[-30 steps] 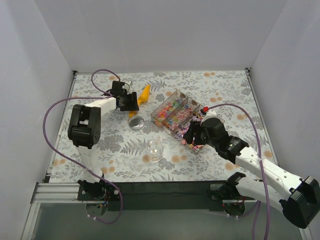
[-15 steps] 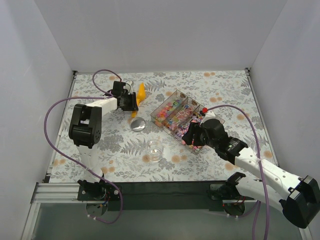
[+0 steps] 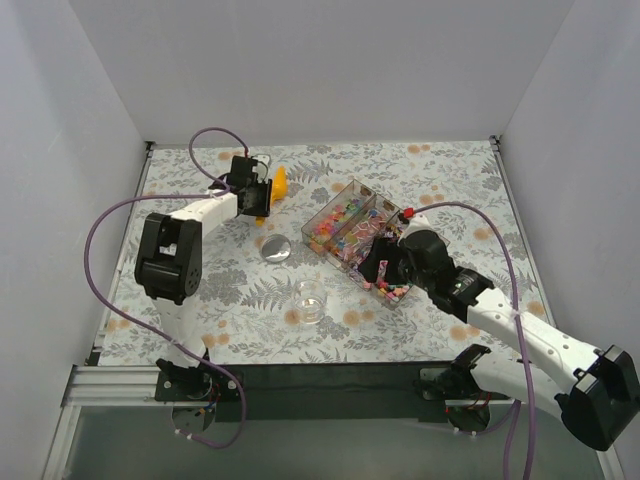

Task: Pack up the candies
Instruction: Pick up the spatula from the center of the board.

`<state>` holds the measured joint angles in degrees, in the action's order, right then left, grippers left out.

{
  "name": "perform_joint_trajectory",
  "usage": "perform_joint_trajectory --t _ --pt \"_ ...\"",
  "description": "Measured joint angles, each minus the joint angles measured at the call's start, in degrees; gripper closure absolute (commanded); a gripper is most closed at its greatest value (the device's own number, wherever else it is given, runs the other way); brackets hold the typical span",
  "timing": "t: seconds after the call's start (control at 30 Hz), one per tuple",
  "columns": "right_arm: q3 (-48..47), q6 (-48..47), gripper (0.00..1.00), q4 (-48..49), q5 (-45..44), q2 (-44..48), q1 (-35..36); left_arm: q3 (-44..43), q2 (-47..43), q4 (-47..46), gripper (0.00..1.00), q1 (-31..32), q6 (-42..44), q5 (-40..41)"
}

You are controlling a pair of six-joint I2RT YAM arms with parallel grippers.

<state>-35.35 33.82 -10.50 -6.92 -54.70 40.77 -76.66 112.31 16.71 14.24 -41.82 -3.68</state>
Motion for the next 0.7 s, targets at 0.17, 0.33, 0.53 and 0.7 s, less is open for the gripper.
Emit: perform_joint_trajectory --t 0.17,0.33,0.53,0.7 --pt "-7.0 0.3 0.05 0.0 0.2 -4.0 -2.6 0.0 -4.9 0.2 1.0 3.7 4.1 6.3" --pt "-14.0 1.3 0.07 0.3 3.4 -9.3 -7.4 0.4 -9.7 -0.2 1.0 7.0 7.1 10.3" --pt "-20.4 3.2 0.09 0.6 10.0 -19.1 -12.0 3.1 -13.0 -0.8 1.0 8.9 9.8 13.5" --pt "-26.4 8.0 0.09 0.6 15.1 -26.8 -13.0 10.4 -20.8 -2.6 1.0 14.4 14.4 15.2"
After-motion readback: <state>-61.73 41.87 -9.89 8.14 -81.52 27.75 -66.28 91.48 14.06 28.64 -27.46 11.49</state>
